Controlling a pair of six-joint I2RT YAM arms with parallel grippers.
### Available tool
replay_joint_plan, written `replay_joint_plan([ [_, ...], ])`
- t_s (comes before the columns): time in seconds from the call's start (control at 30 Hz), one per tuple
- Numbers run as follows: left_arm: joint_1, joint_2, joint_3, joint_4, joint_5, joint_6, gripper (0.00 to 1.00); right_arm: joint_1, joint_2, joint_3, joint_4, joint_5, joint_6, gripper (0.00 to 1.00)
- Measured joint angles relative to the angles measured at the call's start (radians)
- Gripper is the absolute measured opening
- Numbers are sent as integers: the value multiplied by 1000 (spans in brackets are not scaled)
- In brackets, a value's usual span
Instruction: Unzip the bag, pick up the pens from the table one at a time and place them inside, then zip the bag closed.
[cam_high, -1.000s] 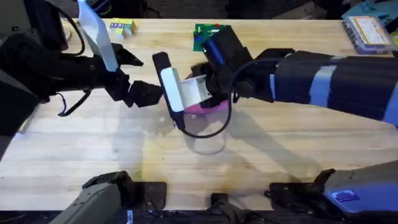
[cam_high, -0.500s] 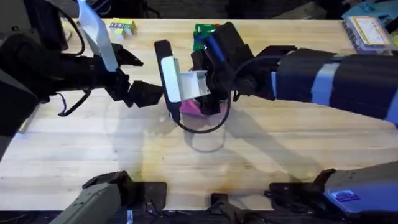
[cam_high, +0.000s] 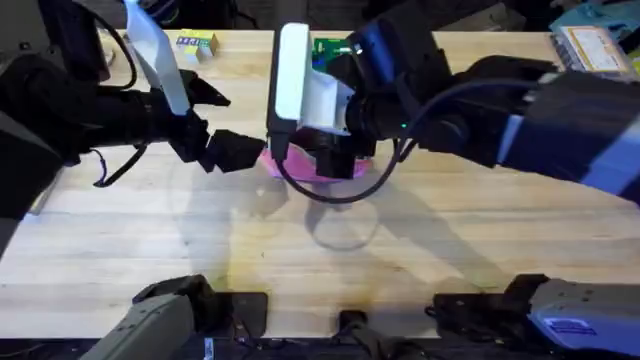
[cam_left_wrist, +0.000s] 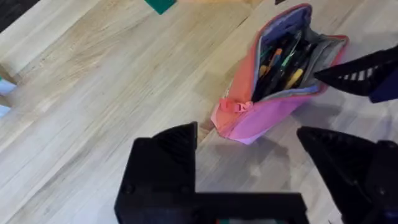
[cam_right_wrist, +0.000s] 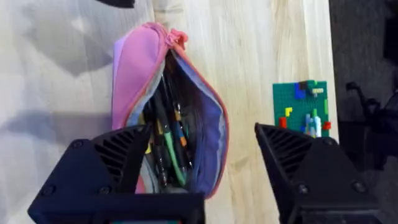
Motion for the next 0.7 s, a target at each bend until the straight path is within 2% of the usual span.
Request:
replay_joint_plan([
  [0.13,0,0,0,0,0,0,993,0,-39,0,-29,0,58,998],
  [0.7,0,0,0,0,0,0,993,0,-224,0,-188,-5,544,997],
])
